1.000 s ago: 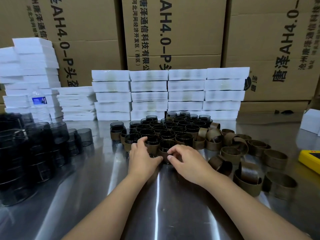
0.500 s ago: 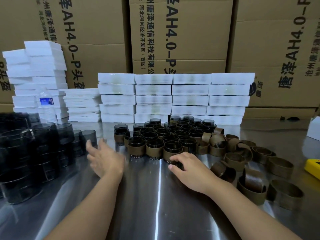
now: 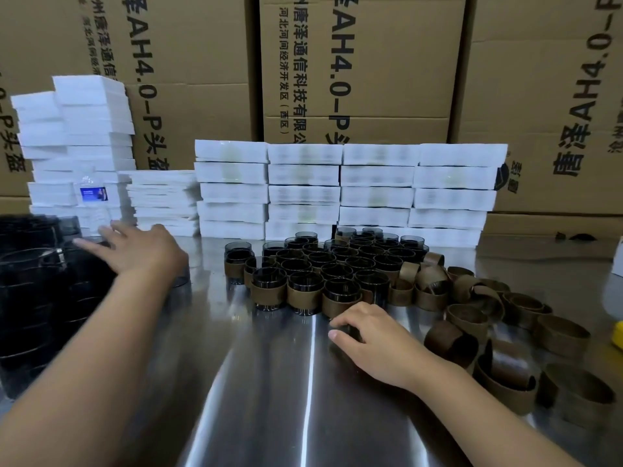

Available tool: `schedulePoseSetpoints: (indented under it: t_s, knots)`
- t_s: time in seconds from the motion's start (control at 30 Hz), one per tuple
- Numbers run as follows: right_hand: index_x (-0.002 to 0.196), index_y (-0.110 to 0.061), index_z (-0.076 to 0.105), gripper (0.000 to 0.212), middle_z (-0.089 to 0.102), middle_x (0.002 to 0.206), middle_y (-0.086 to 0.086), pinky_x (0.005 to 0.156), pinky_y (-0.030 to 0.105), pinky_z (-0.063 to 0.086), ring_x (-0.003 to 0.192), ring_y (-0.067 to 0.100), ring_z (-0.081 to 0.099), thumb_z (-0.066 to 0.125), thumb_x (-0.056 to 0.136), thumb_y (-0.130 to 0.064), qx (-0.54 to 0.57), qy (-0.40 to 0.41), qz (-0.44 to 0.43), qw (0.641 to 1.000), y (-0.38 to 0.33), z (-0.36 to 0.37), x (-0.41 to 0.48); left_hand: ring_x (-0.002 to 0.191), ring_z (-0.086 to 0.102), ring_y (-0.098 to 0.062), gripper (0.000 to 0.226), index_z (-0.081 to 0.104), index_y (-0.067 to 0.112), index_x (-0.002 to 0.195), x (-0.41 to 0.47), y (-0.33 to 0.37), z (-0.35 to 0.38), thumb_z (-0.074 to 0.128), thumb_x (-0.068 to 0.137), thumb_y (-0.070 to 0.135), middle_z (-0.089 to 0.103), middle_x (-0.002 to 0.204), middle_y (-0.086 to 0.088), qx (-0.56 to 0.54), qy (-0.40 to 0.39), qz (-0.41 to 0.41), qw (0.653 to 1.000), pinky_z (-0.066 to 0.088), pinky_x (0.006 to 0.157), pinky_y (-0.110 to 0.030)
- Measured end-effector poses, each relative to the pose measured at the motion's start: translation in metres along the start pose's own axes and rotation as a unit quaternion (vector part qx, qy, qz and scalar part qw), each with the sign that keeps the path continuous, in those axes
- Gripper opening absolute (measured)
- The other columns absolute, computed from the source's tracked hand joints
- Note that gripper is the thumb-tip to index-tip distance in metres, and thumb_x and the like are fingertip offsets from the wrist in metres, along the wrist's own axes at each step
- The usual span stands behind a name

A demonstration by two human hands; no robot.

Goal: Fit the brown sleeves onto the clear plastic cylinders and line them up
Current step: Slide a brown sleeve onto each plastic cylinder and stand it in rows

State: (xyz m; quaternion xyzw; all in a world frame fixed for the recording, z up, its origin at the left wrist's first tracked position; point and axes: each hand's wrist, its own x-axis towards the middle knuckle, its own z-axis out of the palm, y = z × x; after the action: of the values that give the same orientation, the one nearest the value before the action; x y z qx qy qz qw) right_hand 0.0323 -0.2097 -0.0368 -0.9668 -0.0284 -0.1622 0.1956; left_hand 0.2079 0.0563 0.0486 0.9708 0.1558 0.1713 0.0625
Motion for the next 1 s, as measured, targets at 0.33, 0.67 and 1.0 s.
schedulePoseSetpoints:
  t_s: [0.33,0.67,1.0]
  knots:
    - [0.113,-0.033,0.061,0.03,0.051,0.112,-0.013,0.097,0.026,0.037,0.11,0.005,0.042,0.045,0.093,-0.049,-0.005,-0.027,-0.003,1.0,-0.006,-0.004,-0.002,0.143,0.017,-0.034,0.043,0.044,0.016,0.139,0.007,-0.036,0.013,0.043,0.096,0.022,0.026,0.153,-0.013,0.075,-0.02,0.048,0.996,0.001,0.108,-0.074]
    - [0.111,-0.035,0.06,0.029,0.05,0.111,-0.016,0.096,0.026,0.038,0.11,0.004,0.043,0.045,0.092,-0.051,-0.006,-0.024,0.0,1.0,-0.005,-0.003,-0.003,0.135,0.03,-0.025,0.028,0.066,0.013,0.112,-0.019,-0.021,0.008,0.054,0.087,0.01,0.044,0.135,-0.005,0.029,0.102,0.157,0.982,-0.004,0.106,-0.073]
    - [0.128,-0.029,0.049,0.045,0.054,0.123,-0.006,0.091,0.034,0.038,0.115,0.017,0.048,0.035,0.093,-0.054,-0.297,0.107,0.018,0.949,-0.018,-0.043,-0.01,0.107,0.046,-0.037,0.049,0.06,0.007,0.122,-0.11,0.063,0.011,0.055,0.077,-0.011,0.037,0.122,-0.013,-0.27,0.106,0.27,0.918,0.022,0.109,-0.057]
